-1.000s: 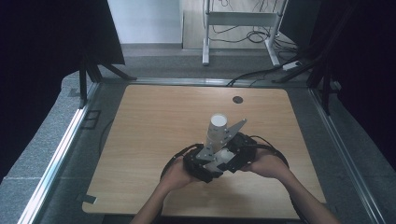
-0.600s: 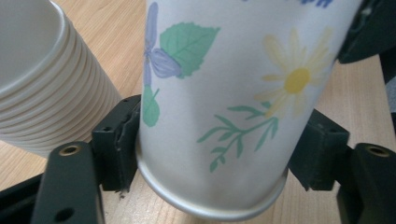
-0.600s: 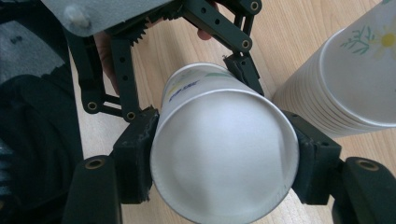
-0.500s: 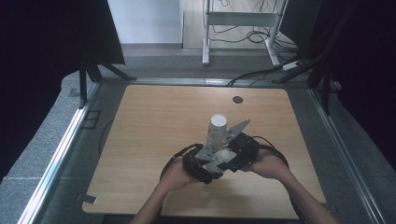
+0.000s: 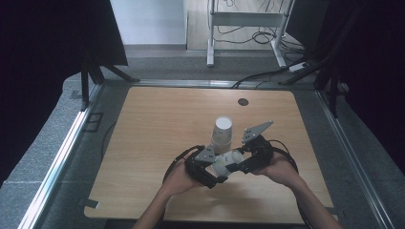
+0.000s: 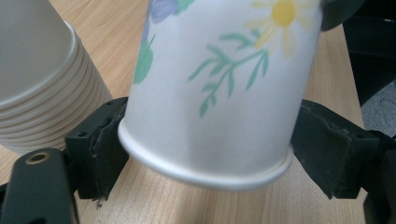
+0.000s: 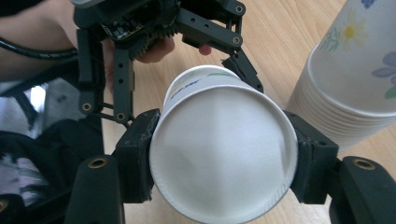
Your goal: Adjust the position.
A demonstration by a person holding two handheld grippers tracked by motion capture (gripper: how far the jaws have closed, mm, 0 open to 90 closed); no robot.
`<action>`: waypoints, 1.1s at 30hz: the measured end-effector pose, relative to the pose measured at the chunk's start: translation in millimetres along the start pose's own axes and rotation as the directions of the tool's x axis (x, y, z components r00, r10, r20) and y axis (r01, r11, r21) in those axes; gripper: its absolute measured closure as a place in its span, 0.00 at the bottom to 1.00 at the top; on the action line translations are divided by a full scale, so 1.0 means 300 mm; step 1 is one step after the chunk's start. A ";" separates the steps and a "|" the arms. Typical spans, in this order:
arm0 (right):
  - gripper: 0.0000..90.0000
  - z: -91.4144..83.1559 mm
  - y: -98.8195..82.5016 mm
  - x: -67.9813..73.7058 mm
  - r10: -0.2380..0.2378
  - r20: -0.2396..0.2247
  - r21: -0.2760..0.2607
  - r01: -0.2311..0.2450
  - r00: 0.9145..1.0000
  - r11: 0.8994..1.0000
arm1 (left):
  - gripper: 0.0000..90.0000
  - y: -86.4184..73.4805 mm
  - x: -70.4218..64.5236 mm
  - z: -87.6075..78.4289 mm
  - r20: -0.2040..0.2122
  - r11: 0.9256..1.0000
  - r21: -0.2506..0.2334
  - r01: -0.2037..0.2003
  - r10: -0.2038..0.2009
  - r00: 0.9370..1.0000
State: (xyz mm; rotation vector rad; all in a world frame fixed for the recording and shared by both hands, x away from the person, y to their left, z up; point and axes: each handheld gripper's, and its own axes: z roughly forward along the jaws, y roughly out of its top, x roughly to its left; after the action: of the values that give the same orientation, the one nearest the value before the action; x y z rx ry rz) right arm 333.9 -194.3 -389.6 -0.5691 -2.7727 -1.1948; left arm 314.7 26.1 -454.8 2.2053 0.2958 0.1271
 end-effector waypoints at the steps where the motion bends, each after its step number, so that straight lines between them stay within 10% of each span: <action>1: 0.40 -0.002 -0.008 -0.004 0.010 -0.003 -0.016 -0.010 1.000 1.000 | 0.17 -0.001 0.001 -0.001 -0.001 1.000 0.002 -0.003 0.003 1.000; 16: 0.40 0.005 -0.107 -0.040 0.074 -0.091 -0.155 -0.088 0.993 0.984 | 0.16 -0.002 0.000 -0.001 -0.001 1.000 -0.014 -0.004 0.004 1.000; 33: 0.40 0.010 -0.122 -0.043 0.069 -0.101 -0.181 -0.087 0.993 0.980 | 0.27 -0.005 -0.003 -0.006 0.006 1.000 -0.004 -0.028 0.029 1.000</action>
State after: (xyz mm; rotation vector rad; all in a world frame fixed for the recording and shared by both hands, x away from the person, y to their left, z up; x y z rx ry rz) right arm 333.1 -219.0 -419.6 -0.6129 -2.5542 -1.4328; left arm 313.2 28.3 -454.8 2.2063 0.2608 0.1370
